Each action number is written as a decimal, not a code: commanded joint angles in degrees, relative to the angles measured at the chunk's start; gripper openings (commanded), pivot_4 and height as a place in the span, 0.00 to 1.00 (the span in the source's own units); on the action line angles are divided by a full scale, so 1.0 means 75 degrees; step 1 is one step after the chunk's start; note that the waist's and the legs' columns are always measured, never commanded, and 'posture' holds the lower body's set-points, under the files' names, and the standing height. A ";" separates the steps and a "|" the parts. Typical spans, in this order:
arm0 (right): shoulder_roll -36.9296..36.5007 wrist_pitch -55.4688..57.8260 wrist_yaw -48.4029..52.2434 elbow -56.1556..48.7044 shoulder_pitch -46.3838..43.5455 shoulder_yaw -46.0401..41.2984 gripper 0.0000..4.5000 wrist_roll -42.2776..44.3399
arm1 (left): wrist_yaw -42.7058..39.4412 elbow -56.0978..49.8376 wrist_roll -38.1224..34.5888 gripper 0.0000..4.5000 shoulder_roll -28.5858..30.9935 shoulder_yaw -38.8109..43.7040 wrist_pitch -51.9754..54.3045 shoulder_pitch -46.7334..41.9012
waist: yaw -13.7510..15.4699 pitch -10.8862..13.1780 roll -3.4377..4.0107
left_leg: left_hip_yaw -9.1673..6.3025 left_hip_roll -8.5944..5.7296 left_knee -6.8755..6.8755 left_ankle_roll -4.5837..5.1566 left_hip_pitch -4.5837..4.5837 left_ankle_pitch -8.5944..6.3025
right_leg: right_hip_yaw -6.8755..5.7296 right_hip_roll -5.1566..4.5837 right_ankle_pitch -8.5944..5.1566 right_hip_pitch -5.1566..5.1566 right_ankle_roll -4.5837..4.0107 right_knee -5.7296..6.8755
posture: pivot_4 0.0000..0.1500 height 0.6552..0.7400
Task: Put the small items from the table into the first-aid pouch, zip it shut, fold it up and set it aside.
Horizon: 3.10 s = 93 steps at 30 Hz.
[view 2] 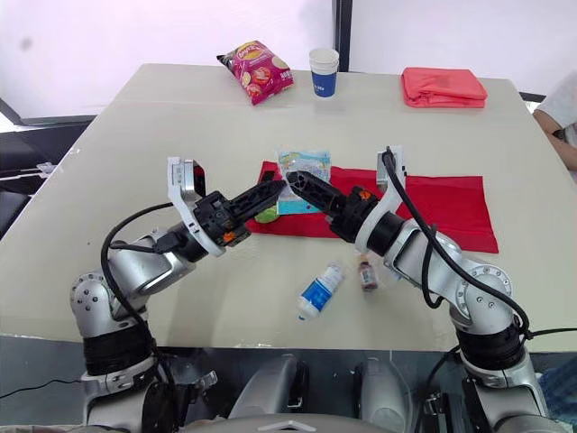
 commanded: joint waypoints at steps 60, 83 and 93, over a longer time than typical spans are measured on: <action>-0.3712 -0.0811 0.0565 -0.2680 0.3361 -0.1084 0.02 0.0928 | -1.1399 1.0744 1.5877 1.00 0.1291 -0.5570 -0.9812 -0.6891 | 0.0008 0.0029 -0.0035 | 0.0020 0.0013 0.0107 0.0059 -0.0237 -0.0027 | -0.0006 0.0017 0.0033 -0.0186 0.0053 0.0007 | 1.00 0.99; -0.2075 -0.0102 -0.0157 -0.0566 0.0841 0.0809 0.02 -0.0329 | -1.1928 1.0106 1.5584 0.00 0.0638 -0.4511 -0.8649 -0.6096 | 0.0014 0.0026 -0.0033 | 0.0029 0.0005 0.0152 0.0080 -0.0242 -0.0040 | -0.0002 0.0019 0.0049 -0.0179 0.0079 0.0015 | 1.00 0.99; -0.0649 0.0583 -0.0354 0.1252 0.0080 0.0954 0.02 -0.1005 | -1.2526 0.8636 1.4910 0.00 0.0612 -0.4051 -0.6359 -0.6095 | -0.0002 0.0024 -0.0037 | 0.0031 0.0000 0.0153 0.0079 -0.0246 -0.0039 | 0.0001 0.0017 0.0049 -0.0185 0.0079 0.0024 | 1.00 0.99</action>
